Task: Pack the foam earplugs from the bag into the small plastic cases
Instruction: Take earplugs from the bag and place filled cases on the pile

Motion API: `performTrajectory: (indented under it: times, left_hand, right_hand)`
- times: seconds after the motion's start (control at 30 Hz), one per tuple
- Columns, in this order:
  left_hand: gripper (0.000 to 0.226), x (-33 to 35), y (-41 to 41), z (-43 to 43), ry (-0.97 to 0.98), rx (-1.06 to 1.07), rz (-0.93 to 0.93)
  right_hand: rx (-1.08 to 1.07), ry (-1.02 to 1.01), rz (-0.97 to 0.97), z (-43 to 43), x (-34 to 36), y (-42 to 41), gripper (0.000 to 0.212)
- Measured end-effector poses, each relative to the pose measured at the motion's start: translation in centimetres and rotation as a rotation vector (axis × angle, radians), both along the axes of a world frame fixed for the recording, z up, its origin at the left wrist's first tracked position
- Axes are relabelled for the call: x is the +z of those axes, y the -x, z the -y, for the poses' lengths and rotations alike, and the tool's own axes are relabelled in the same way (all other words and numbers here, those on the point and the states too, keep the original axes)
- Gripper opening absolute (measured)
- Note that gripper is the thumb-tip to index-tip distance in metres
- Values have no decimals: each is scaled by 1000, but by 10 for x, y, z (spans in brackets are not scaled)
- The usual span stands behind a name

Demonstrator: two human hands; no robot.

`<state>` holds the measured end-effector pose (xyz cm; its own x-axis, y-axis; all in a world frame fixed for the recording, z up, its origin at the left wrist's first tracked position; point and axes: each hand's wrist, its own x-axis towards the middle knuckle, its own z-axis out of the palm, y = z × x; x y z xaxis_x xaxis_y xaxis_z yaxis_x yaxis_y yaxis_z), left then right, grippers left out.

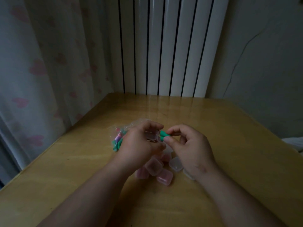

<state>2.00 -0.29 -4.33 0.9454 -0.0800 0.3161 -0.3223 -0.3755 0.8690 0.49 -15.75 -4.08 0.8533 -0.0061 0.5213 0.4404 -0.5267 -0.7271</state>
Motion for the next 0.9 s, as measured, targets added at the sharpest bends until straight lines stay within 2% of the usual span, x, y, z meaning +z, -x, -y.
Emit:
performTrajectory:
  times: [0.13, 0.2, 0.3, 0.43, 0.57, 0.63, 0.77, 0.9]
  left_hand:
    - [47, 1, 0, 0, 60, 7, -21]
    - [48, 1, 0, 1, 67, 5, -30]
    - [49, 2, 0, 1, 62, 2, -17]
    - [52, 2, 3, 3, 46, 18, -2]
    - [56, 4, 6, 3, 42, -10, -14]
    - [61, 6, 7, 2, 35, -35, -19]
    - [71, 7, 7, -3, 272, -192, -102]
    - [47, 10, 4, -2, 600, -298, -283]
  right_hand:
    - [-109, 50, 112, 1, -4, -7, 8]
    - [-144, 85, 126, 2, -6, -8, 6]
    - [-139, 28, 91, 0, -5, -7, 4]
    - [-86, -174, -103, -2, -2, -5, 16]
    - [-30, -310, -279, -2, 3, -3, 14]
    - [35, -444, -384, -2, 6, -1, 12]
    - [93, -723, -492, -1, 10, 0, 16]
    - [72, -773, -506, 2, 9, -4, 10]
